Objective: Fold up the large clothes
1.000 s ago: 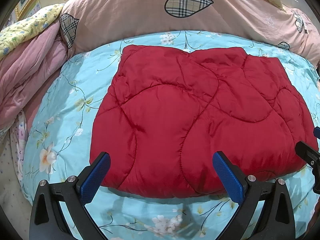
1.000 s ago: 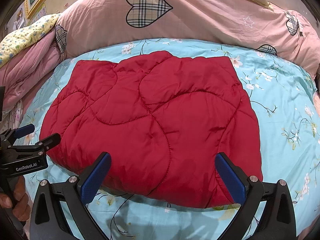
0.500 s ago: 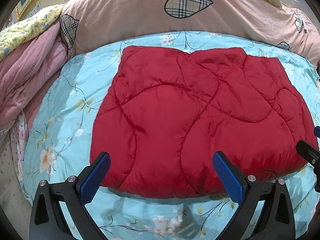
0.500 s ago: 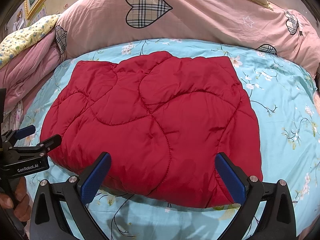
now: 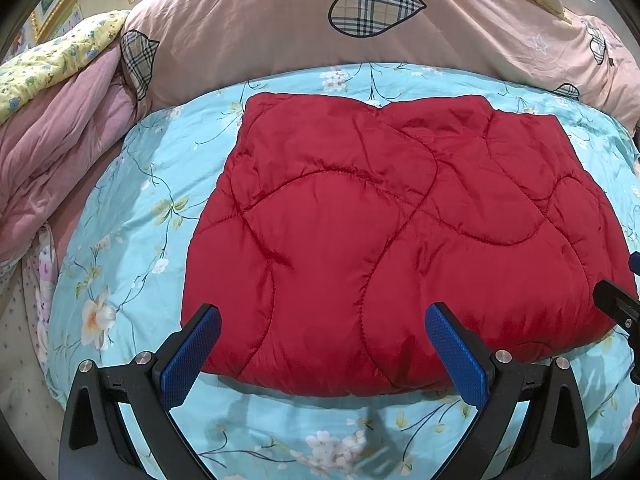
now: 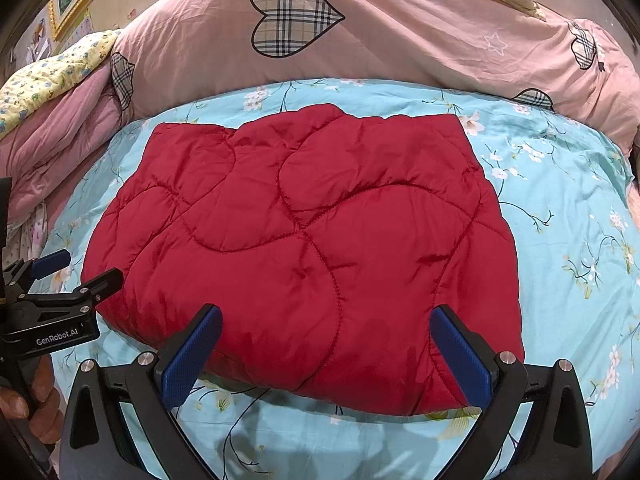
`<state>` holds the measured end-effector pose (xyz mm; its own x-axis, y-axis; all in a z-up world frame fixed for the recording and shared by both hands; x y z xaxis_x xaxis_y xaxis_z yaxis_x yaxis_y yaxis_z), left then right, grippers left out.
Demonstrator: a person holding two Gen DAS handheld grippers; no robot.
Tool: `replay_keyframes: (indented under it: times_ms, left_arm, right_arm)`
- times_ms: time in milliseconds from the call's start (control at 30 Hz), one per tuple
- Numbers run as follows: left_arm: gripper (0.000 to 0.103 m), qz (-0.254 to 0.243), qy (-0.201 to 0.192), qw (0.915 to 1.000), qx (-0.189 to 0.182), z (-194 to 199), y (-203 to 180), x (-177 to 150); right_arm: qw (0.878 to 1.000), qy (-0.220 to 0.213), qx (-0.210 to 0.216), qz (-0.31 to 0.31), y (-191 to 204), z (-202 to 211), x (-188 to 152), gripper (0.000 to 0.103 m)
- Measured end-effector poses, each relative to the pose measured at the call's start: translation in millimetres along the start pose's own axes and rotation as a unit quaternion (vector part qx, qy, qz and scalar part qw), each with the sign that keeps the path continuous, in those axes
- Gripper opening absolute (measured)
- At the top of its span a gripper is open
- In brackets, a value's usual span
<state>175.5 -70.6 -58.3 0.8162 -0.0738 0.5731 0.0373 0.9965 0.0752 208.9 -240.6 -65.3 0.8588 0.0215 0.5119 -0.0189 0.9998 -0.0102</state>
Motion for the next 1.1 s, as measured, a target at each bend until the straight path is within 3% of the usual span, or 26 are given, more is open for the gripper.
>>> replay_keyframes:
  times_ms: [1100]
  left_arm:
    - [0.102, 0.011, 0.01, 0.9999, -0.007, -3.4, 3.0, -0.8]
  right_arm:
    - [1.0, 0.004, 0.005, -0.01, -4.8, -2.0, -3.1, 0.103]
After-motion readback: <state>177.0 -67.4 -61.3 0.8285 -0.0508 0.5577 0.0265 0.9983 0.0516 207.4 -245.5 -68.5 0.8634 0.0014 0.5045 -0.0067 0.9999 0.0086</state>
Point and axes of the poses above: each gripper's, at about its wrist camera, not at the fingertips, and z roughly against the way its jaws point, y to its left, x to its top, the point moved 3 cm from there along -z, roughly the way its jaws point, and after that the axes turned 7 degrees about z, right-handed, at the moved point
